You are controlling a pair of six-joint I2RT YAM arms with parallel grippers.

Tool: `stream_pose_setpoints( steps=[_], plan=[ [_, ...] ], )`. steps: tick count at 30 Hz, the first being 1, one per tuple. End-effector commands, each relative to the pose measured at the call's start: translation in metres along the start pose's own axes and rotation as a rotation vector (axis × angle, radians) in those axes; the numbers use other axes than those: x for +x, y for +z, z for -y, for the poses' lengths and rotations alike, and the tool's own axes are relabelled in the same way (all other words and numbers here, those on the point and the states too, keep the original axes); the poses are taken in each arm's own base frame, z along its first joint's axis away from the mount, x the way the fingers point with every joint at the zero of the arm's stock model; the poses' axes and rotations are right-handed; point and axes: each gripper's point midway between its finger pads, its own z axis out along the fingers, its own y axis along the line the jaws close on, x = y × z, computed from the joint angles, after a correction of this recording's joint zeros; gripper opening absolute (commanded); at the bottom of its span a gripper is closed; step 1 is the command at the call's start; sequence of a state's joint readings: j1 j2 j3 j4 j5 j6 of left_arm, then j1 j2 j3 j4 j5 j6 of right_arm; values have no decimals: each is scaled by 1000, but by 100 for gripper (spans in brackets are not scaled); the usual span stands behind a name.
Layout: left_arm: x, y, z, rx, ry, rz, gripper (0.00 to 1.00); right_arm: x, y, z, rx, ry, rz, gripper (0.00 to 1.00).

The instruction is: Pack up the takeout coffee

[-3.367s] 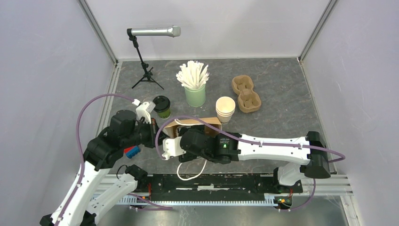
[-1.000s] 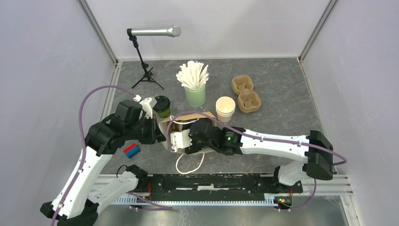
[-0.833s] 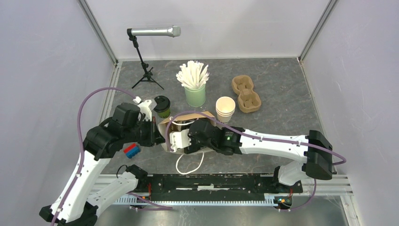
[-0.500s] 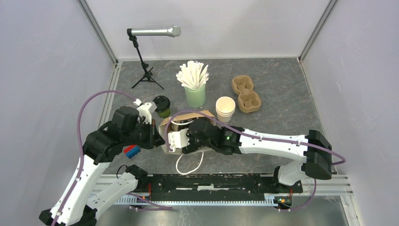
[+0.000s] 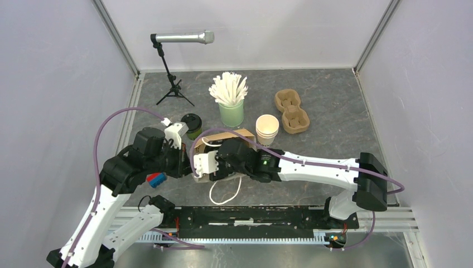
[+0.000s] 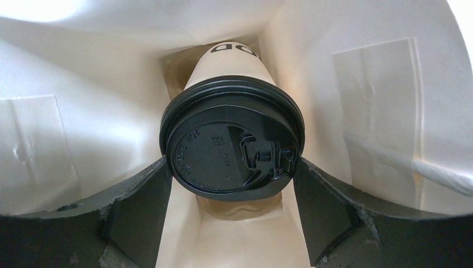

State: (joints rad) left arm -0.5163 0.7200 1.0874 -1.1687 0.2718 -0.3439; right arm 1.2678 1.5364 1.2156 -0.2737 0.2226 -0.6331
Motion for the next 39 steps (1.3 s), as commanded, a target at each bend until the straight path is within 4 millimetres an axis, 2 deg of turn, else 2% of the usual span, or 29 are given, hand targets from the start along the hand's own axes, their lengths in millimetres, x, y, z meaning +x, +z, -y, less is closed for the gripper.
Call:
stream_pose_setpoints(
  steps=[1, 6, 11, 16, 20, 26, 36, 39],
  plan=[
    [-8, 1, 4, 37, 66, 32, 2, -26, -3, 23, 87, 43, 66, 81],
    [-7, 3, 3, 35, 73, 29, 2, -6, 15, 11, 78, 27, -15, 81],
    [-7, 1, 4, 40, 75, 33, 2, 4, 25, 3, 71, 54, -64, 82],
    [-6, 1, 4, 40, 77, 36, 2, 9, 28, -1, 64, 92, -90, 82],
    [-5, 1, 3, 37, 80, 37, 2, 9, 22, -4, 51, 102, -80, 82],
    [-3, 0, 1, 29, 81, 41, 2, -5, 4, 21, 129, 109, -31, 82],
    [-2, 1, -2, 19, 72, 46, 2, 14, 0, 33, 243, 99, -87, 81],
    [-1, 4, -2, 22, 70, 42, 2, 12, 0, 36, 265, 110, -75, 81]
  ],
)
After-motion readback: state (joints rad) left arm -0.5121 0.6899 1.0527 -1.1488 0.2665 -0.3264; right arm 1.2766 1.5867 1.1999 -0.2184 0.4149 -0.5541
